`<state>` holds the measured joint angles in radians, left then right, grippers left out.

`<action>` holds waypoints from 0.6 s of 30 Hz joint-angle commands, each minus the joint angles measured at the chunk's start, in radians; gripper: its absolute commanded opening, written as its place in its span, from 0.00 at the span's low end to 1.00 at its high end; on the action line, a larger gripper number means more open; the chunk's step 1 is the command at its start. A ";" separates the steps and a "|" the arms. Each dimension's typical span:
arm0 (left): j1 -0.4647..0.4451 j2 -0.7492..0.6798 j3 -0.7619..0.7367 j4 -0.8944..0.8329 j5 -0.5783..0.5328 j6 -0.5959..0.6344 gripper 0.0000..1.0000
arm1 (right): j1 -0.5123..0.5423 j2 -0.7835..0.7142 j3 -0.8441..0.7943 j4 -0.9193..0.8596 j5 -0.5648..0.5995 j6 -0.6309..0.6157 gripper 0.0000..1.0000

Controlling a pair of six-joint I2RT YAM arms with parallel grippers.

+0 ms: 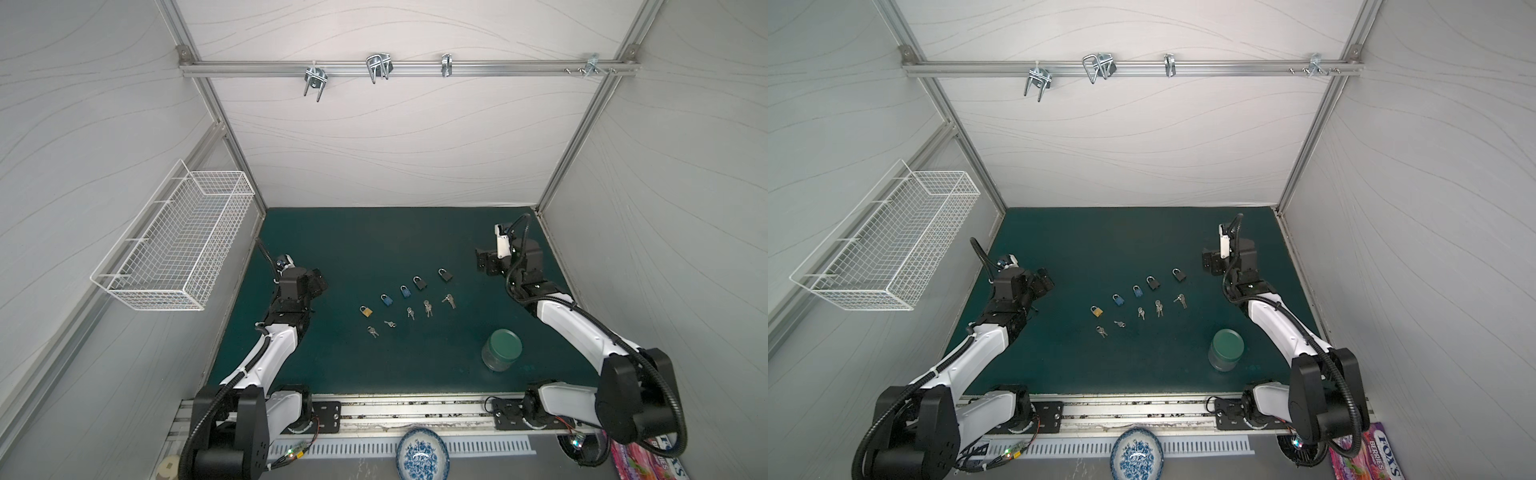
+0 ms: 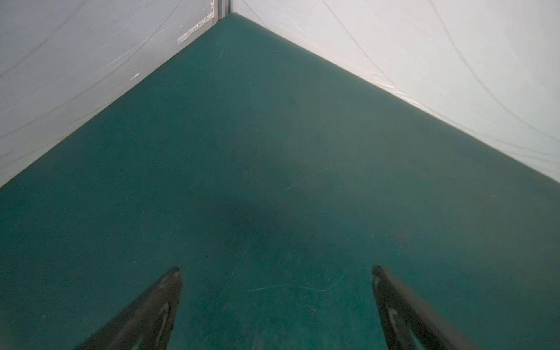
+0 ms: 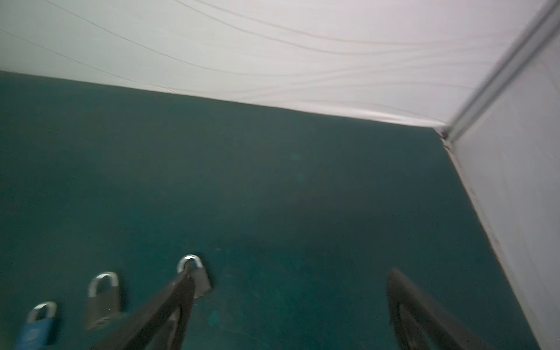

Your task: Lock with the key

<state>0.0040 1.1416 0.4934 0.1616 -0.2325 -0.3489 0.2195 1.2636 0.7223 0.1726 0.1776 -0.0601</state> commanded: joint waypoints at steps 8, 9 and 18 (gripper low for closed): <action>-0.082 0.204 -0.040 0.381 -0.133 0.231 0.98 | -0.073 0.134 -0.135 0.230 -0.047 0.038 0.99; -0.084 0.229 -0.059 0.448 -0.130 0.249 0.99 | -0.080 0.147 -0.138 0.252 -0.066 0.043 0.99; -0.055 0.312 -0.147 0.731 -0.086 0.321 0.99 | -0.134 0.253 -0.230 0.490 -0.121 0.065 0.99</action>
<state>-0.0799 1.4052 0.3698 0.6777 -0.3325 -0.0586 0.0956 1.4761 0.5388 0.5152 0.0849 -0.0101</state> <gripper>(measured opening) 0.988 0.990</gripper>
